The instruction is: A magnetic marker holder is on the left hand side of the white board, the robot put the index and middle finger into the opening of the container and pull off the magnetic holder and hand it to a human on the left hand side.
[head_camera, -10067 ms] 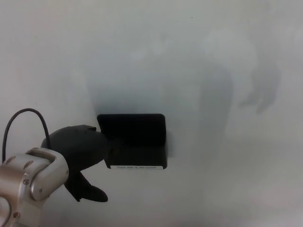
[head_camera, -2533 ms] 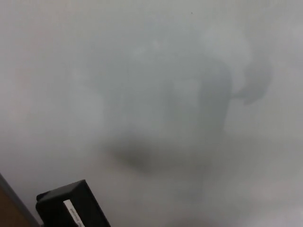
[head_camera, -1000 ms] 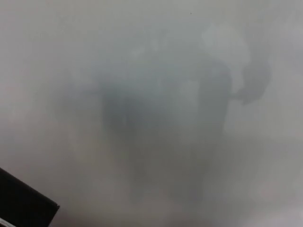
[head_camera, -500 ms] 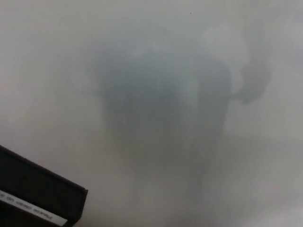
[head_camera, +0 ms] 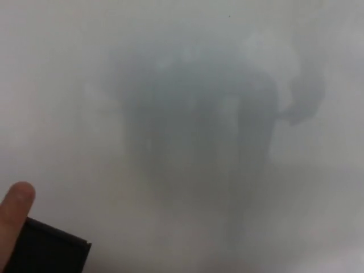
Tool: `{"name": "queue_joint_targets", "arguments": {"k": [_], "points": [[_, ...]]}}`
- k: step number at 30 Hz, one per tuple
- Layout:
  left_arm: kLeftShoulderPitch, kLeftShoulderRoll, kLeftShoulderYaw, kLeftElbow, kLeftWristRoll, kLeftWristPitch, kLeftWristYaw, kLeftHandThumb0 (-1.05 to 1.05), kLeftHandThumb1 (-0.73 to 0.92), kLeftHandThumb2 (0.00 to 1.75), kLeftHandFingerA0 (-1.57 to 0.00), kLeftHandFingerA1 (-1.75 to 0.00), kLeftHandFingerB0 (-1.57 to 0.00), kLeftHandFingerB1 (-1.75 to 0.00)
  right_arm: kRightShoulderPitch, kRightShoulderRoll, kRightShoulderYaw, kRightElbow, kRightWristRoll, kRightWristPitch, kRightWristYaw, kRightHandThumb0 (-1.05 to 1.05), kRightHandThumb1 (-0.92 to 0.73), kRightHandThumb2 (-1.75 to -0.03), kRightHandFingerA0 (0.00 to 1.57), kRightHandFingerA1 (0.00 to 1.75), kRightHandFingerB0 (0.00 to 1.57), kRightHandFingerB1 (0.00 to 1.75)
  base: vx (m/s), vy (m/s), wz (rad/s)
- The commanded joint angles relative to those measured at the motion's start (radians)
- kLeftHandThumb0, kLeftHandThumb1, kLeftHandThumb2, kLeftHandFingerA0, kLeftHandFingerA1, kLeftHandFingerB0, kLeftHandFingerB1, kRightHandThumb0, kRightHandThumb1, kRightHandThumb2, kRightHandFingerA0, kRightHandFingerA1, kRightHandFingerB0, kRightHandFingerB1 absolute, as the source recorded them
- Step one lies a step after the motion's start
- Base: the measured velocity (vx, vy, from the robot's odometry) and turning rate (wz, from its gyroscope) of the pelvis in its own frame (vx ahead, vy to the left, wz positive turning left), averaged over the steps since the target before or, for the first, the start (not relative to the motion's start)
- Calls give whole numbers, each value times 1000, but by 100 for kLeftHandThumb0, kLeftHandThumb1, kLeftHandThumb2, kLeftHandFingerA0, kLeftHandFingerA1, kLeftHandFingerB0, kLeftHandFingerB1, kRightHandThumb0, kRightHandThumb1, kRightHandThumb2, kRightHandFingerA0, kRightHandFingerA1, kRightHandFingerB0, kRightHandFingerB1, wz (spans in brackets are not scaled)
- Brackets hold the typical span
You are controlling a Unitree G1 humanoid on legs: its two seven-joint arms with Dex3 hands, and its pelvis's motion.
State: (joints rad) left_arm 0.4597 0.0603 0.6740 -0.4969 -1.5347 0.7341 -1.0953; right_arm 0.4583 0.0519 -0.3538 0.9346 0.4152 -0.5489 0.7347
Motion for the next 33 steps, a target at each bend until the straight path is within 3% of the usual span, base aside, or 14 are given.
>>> {"name": "queue_joint_targets", "arguments": {"k": [1,4,5,7,8,9,10,12,19,20,25,27,32,33], "points": [[17,10,4,-28,-111,-44,-116,-104,42,94,-52,-68,-49,-54,19,-22,21,12,-32,-29,28,-62,-73,-62,74,57,53,40,0,0,0],[9,-17,-6,-18,-86,-82,-139,-102,51,100,-52,-76,-38,-56,20,-22,26,7,-25,-21,30,-62,-72,-62,74,57,54,39,0,0,0],[-15,-36,4,14,-25,-145,-188,-101,76,63,-34,-78,-28,-47,21,-22,26,6,-23,-19,30,-58,-72,-62,73,58,55,39,0,0,0],[-41,-49,15,53,42,-210,-244,-101,76,63,-34,-78,-28,-47,22,-22,26,5,-19,-17,31,-58,-72,-62,73,58,55,39,0,0,0],[-28,-28,-9,98,31,-154,-241,-102,49,97,-47,-85,-34,-56,24,-22,28,7,-22,-25,29,-59,-73,-62,73,57,55,39,0,0,0],[-23,-21,-17,109,26,-135,-239,-102,49,97,-47,-85,-34,-56,24,-22,29,8,-23,-28,28,-59,-73,-62,73,57,55,39,0,0,0],[-10,33,-47,156,35,-72,-256,-105,64,62,-60,-84,-31,-44,24,-22,29,11,-21,-28,30,-60,-72,-62,73,56,54,39,0,0,0],[-1,131,-90,256,81,1,-277,-105,59,60,-45,-53,-38,-35,17,-26,25,25,-11,-18,47,-61,-72,-62,75,55,54,39,0,0,0],[-55,271,-143,464,205,-54,-377,-96,56,58,-42,-47,-32,-35,24,-21,34,8,-18,-18,28,-61,-71,-62,74,57,54,40,0,0,0],[-69,288,-154,500,218,-54,-387,-94,44,87,-38,-51,-31,-42,24,-20,35,8,-22,-27,24,-61,-73,-62,75,56,54,40,0,0,0],[-110,331,-181,584,260,-77,-411,-98,43,88,-38,-47,-27,-40,15,-22,37,23,-24,-43,27,-61,-73,-62,74,57,54,40,0,0,0],[-135,339,-193,618,278,-82,-430,-101,57,58,-33,-43,-28,-35,18,-17,33,9,-9,-23,30,-60,-71,-62,75,55,55,40,0,0,0],[-145,334,-198,676,332,-79,-289,-89,43,82,-33,-48,-28,-43,12,-17,35,14,-19,-47,23,-62,-71,-62,73,56,56,40,0,0,0],[-148,336,-203,714,363,-84,-250,-79,51,56,-28,-34,-27,-36,6,-18,36,19,-21,-49,16,-64,-71,-61,73,58,56,41,0,0,0]]}}
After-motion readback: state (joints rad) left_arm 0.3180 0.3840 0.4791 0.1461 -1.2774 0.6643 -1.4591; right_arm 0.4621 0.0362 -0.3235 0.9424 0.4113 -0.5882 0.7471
